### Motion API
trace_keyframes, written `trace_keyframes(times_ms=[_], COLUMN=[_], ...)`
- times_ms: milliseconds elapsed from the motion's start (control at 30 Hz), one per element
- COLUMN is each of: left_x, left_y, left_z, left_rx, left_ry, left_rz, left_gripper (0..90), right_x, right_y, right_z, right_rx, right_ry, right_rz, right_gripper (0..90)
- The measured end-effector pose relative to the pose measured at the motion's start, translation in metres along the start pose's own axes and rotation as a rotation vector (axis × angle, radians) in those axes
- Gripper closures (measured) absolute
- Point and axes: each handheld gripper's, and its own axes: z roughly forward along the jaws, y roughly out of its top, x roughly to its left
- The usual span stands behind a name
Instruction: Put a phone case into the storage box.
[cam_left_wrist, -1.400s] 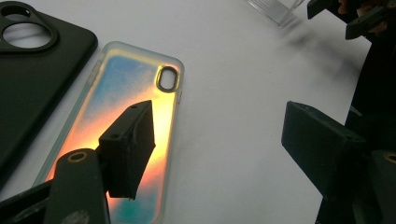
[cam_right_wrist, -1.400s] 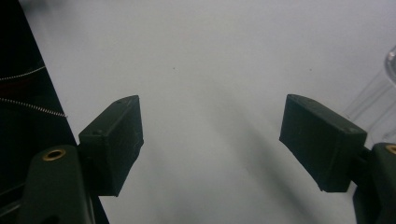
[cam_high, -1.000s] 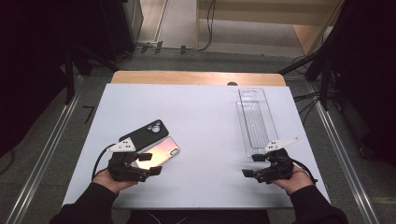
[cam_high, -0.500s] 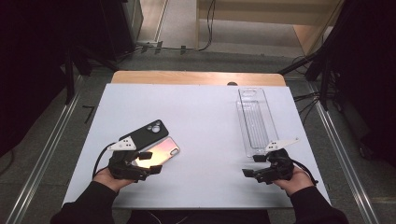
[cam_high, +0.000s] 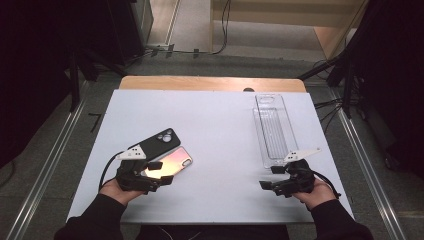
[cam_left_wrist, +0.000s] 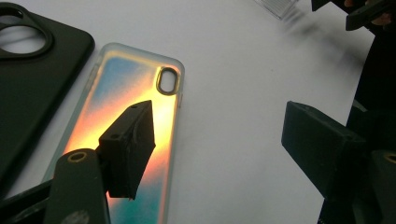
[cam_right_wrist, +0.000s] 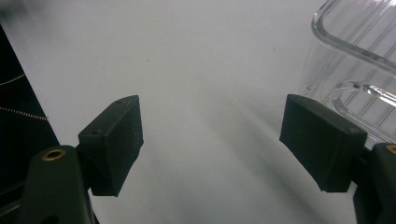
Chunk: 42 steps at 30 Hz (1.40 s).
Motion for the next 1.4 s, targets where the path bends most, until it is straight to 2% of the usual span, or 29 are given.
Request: trace_keyframes(times_ms=[100, 333, 500, 600, 733, 800, 833, 867, 900, 933, 967, 1000, 1033, 1133, 1233, 1400], left_x=[0.0, 0.007, 0.014, 0.015, 0.021, 0.025, 0.025, 0.026, 0.026, 0.027, 0.027, 0.03, 0.03, 0.031, 0.029, 0.031], left_y=[0.004, 0.01, 0.014, 0.017, 0.021, 0.023, 0.025, 0.027, 0.03, 0.033, 0.033, 0.033, 0.033, 0.03, 0.029, 0.028], left_z=[-0.002, -0.003, 0.001, 0.003, 0.004, 0.005, 0.006, 0.007, 0.006, 0.006, 0.006, 0.008, 0.008, 0.014, 0.018, 0.022], left_rx=[-0.016, -0.032, -0.034, -0.047, -0.047, -0.042, -0.043, -0.051, -0.059, -0.074, -0.074, -0.061, -0.061, -0.006, 0.023, 0.038], left_ry=[0.044, 0.071, 0.068, 0.069, 0.049, 0.036, 0.048, 0.077, 0.115, 0.087, 0.087, 0.011, 0.011, 0.032, 0.028, 0.028], left_rz=[0.011, 0.009, 0.009, 0.027, 0.043, 0.036, 0.043, 0.055, 0.074, 0.081, 0.081, 0.065, 0.065, 0.106, 0.114, 0.118], left_gripper=[25.7, 25.7, 25.7, 25.7, 25.7, 18.8, 11.1, 0.0, 0.0, 0.0, 0.0, 0.0, 2.7, 6.7, 6.7, 6.8], right_x=[-0.001, 0.0, 0.0, 0.0, 0.001, 0.001, 0.001, 0.001, 0.001, 0.001, 0.001, 0.002, 0.001, 0.001, 0.001, 0.002], right_y=[-0.001, 0.0, 0.0, 0.0, 0.0, 0.0, 0.0, 0.0, 0.0, 0.0, 0.0, 0.0, 0.0, 0.0, 0.0, 0.0], right_z=[0.001, 0.0, 0.001, 0.001, 0.0, 0.001, 0.001, 0.001, 0.001, 0.001, 0.001, 0.001, 0.001, 0.0, 0.001, 0.001], right_rx=[0.029, 0.017, 0.016, 0.015, 0.016, 0.017, 0.018, 0.019, 0.018, 0.018, 0.017, 0.018, 0.019, 0.018, 0.018, 0.023], right_ry=[0.003, -0.001, 0.003, 0.002, -0.001, -0.001, -0.002, -0.002, -0.002, -0.001, 0.0, -0.001, 0.0, 0.0, 0.003, 0.0], right_rz=[0.011, 0.009, 0.004, 0.004, 0.005, 0.003, 0.001, 0.001, 0.0, 0.001, 0.0, 0.002, 0.0, -0.002, -0.005, 0.002], right_gripper=[19.8, 19.8, 19.8, 19.8, 19.8, 19.8, 19.8, 19.8, 19.8, 19.8, 19.8, 19.8, 19.8, 19.8, 19.8, 19.8])
